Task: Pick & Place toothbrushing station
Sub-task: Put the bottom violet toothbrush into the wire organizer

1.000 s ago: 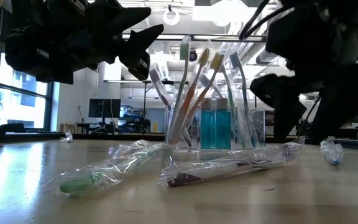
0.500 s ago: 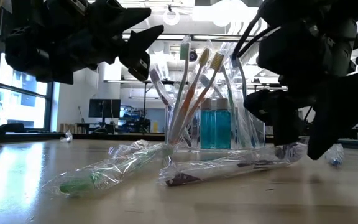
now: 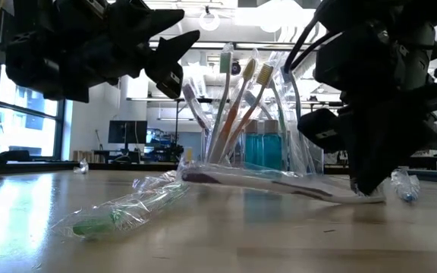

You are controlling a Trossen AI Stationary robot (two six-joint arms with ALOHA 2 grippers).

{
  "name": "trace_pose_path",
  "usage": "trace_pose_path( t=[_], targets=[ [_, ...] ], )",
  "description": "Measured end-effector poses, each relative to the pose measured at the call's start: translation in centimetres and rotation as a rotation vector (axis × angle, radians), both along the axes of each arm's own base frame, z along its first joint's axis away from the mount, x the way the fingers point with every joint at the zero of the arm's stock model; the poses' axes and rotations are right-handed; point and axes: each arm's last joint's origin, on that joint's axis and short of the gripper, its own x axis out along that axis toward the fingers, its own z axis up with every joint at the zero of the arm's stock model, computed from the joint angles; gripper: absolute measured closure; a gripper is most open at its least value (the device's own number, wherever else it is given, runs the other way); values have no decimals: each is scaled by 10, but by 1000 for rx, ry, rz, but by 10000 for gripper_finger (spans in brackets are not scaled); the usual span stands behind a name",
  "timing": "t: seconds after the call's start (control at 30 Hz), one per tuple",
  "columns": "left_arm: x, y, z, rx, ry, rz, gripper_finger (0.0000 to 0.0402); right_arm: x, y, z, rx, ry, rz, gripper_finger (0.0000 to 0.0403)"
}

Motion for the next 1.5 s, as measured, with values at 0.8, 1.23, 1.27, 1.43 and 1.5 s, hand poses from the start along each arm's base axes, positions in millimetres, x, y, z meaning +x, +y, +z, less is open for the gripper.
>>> trace_pose_path(
  t=[0.8,1.23,1.27,1.43,1.5],
  targets=[
    [34,-40,21,-294,256,-188,256,-51,52,66,-545,-380,98,400],
    [87,-59,56,-254,621,-119,256,-53,71,99,-897,-548,46,400],
    [88,-60,58,-255,615,-120,256,-52,71,100,-900,-552,46,400],
    [90,-60,64,-257,598,-126,256,-53,70,99,-930,-540,40,400],
    [90,-60,64,-257,598,-125,256,-53,70,99,-941,-542,30,400]
  ],
)
